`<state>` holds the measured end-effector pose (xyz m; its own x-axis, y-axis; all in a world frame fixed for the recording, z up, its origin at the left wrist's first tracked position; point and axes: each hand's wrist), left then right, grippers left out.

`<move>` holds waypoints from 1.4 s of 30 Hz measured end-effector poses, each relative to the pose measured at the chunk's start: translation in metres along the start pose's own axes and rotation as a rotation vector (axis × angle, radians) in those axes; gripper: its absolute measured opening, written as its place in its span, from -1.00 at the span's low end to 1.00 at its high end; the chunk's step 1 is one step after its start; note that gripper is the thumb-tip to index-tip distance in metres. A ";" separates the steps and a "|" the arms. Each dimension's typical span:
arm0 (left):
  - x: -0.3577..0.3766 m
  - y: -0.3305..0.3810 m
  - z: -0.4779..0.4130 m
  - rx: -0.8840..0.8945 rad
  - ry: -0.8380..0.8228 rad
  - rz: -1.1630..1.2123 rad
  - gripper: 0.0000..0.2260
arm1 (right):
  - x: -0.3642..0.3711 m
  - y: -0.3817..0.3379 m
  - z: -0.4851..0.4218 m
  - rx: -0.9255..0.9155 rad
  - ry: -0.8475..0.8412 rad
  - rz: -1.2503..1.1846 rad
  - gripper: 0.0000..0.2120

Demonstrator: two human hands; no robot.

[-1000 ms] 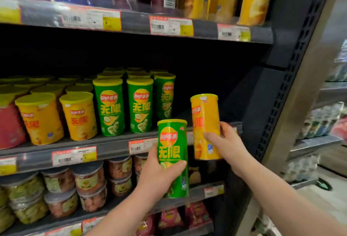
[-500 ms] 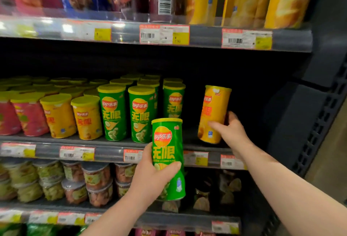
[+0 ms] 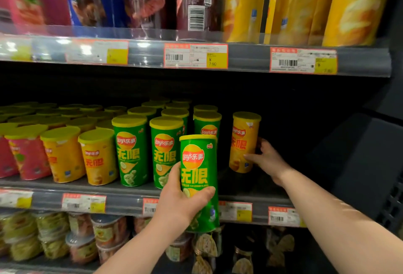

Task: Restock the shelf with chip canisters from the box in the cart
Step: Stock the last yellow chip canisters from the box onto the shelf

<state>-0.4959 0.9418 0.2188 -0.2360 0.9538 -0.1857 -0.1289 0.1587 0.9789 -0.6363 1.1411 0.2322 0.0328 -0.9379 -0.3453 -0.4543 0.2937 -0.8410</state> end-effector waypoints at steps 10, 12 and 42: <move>0.012 0.013 -0.018 0.133 -0.126 0.068 -0.40 | 0.014 -0.014 0.000 -0.069 0.334 0.045 -0.63; 0.017 0.017 -0.021 0.183 -0.121 0.051 -0.40 | 0.018 -0.034 0.017 -0.106 0.169 -0.148 -0.80; -0.013 -0.069 -0.053 0.810 0.359 -0.837 -0.85 | 0.071 -0.028 0.034 -0.066 -0.138 0.162 -0.30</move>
<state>-0.5355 0.9049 0.1494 -0.6376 0.3760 -0.6724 0.2391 0.9263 0.2913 -0.5907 1.0721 0.2173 0.0741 -0.8441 -0.5310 -0.5207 0.4214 -0.7425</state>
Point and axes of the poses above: each hand's wrist, its own z-axis away from the middle knuckle, its own x-axis out of the palm, y = z × x, and after that the axes turned 15 degrees about -x, right-handed
